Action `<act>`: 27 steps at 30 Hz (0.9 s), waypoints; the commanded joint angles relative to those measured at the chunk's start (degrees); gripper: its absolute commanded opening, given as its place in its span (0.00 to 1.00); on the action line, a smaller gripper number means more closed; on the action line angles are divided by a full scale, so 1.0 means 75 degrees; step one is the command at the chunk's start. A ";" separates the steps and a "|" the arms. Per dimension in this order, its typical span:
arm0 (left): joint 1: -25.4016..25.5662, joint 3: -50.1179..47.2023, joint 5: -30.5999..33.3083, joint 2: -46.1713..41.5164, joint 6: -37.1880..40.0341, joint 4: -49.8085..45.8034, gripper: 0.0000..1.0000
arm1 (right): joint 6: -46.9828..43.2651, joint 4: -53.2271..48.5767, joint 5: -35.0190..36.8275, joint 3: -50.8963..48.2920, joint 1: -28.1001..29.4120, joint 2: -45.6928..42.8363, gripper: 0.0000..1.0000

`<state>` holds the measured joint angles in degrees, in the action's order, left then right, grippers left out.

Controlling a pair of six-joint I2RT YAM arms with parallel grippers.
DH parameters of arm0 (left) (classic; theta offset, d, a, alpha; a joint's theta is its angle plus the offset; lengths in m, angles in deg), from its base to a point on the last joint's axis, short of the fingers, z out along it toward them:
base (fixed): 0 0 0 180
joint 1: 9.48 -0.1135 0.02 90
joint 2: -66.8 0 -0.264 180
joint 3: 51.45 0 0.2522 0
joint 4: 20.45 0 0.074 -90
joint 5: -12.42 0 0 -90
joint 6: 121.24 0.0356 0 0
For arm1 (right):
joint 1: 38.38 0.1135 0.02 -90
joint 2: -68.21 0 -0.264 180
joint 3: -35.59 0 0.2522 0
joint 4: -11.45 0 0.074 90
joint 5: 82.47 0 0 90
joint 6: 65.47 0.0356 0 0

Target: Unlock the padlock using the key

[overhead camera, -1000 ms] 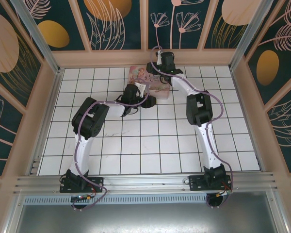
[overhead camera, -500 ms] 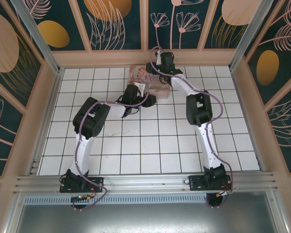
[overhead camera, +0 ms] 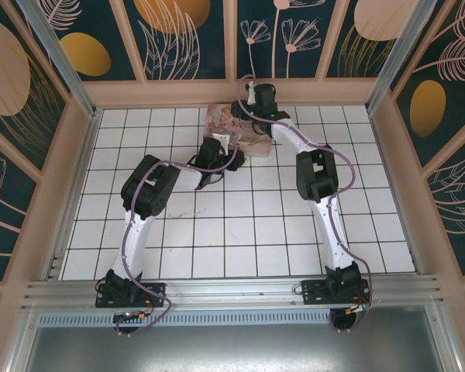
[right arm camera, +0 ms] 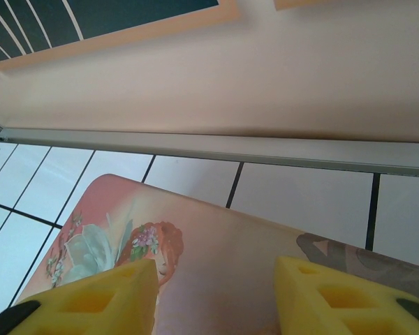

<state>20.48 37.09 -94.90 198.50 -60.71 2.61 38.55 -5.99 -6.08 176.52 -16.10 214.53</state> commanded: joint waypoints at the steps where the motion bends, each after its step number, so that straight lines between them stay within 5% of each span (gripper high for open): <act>1: -0.0013 0.0298 0.0002 0.0078 -0.0031 0.0352 0.20 | 0.0275 -0.1250 -0.0355 -0.0437 0.0148 0.0682 0.47; 7: -0.0010 0.0267 -0.0143 -0.0060 -0.0121 0.0329 0.01 | 0.0281 -0.1279 -0.0453 -0.0473 0.0152 0.0495 0.47; 13: -0.0020 -0.0117 -0.0280 -0.0626 -0.0241 0.0092 0.00 | 0.0413 -0.0714 -0.0425 -0.1532 0.0145 -0.0667 0.47; 27: -0.0010 -0.1821 -0.0568 -0.2241 -0.1432 -0.0436 0.00 | 0.1394 0.2425 -0.0415 -0.7905 0.0474 -0.5410 0.50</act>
<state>20.63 24.50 -97.94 185.80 -67.84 -2.49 46.14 7.10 -9.18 124.66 -14.13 179.98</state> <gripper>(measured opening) 0.133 0.502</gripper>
